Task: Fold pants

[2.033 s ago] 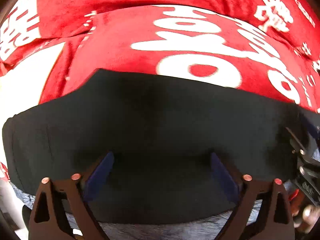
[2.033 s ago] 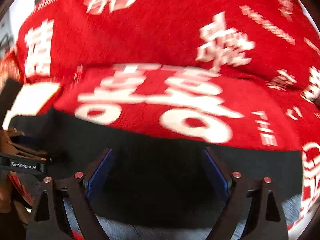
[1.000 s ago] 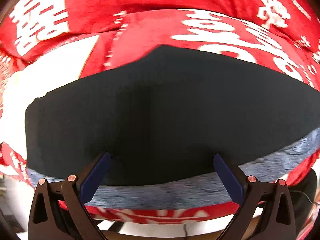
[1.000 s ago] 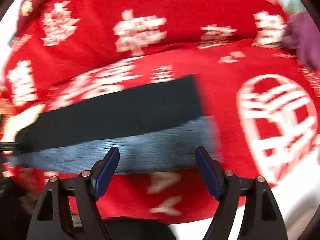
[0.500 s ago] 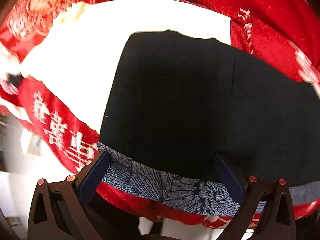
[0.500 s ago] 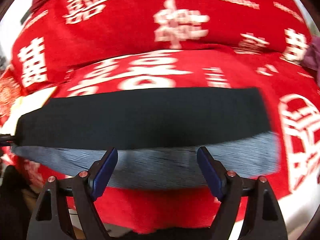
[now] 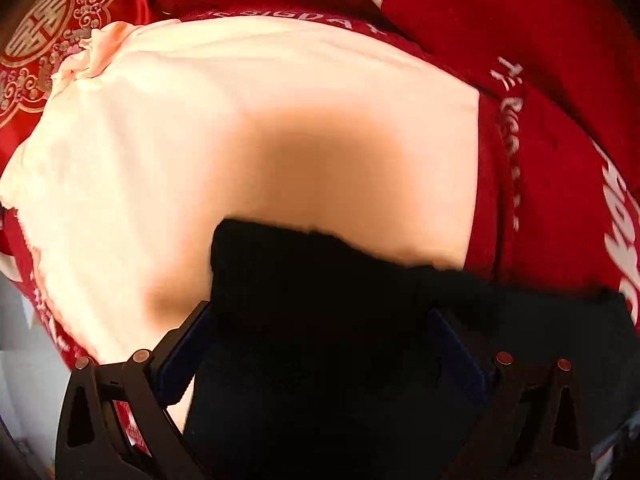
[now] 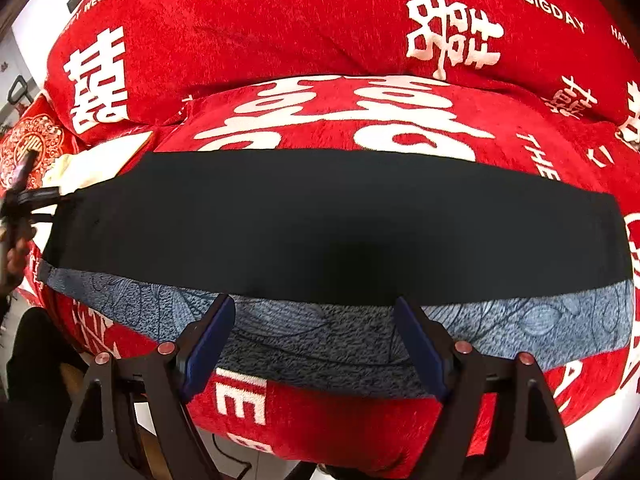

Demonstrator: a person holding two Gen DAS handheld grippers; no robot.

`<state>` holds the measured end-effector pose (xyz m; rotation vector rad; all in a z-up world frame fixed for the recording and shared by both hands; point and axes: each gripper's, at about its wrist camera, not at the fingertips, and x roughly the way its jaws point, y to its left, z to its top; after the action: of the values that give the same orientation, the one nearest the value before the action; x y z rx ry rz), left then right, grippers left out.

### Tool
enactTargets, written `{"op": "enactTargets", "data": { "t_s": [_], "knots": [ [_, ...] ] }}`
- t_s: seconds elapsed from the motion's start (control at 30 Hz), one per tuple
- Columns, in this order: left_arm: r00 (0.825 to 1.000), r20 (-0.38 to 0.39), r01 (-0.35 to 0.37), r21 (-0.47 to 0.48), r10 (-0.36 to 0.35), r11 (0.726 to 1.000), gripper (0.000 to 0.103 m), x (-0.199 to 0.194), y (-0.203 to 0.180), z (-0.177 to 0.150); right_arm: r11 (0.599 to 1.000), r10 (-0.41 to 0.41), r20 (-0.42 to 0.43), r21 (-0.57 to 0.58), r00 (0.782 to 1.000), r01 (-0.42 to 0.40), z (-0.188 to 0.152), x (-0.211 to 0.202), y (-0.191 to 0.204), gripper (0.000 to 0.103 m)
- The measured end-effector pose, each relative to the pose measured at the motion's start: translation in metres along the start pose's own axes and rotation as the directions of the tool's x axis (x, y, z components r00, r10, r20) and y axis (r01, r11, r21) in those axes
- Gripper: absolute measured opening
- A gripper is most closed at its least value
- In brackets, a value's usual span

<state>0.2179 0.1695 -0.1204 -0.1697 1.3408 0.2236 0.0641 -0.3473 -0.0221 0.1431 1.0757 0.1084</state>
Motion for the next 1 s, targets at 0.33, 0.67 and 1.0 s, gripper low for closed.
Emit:
{"op": "enactTargets", "data": {
  "t_s": [0.33, 0.67, 1.0],
  "knots": [
    [0.992, 0.104, 0.051, 0.138, -0.065, 0.989, 0.103, -0.072, -0.065, -0.077, 0.974, -0.119, 0.003, 0.192, 0.993, 0.116, -0.032, -0.036, -0.080, 0.085],
    [0.997, 0.023, 0.044, 0.597, -0.072, 0.801, 0.103, -0.057, -0.248, -0.206, 0.990, 0.132, 0.005, 0.052, 0.991, -0.132, -0.016, -0.003, -0.004, 0.085],
    [0.996, -0.007, 0.079, 0.493, -0.087, 0.866, 0.103, -0.078, -0.240, -0.179, 0.982, -0.171, 0.013, 0.080, 0.985, 0.170, -0.036, -0.027, -0.088, 0.085]
  ]
}}
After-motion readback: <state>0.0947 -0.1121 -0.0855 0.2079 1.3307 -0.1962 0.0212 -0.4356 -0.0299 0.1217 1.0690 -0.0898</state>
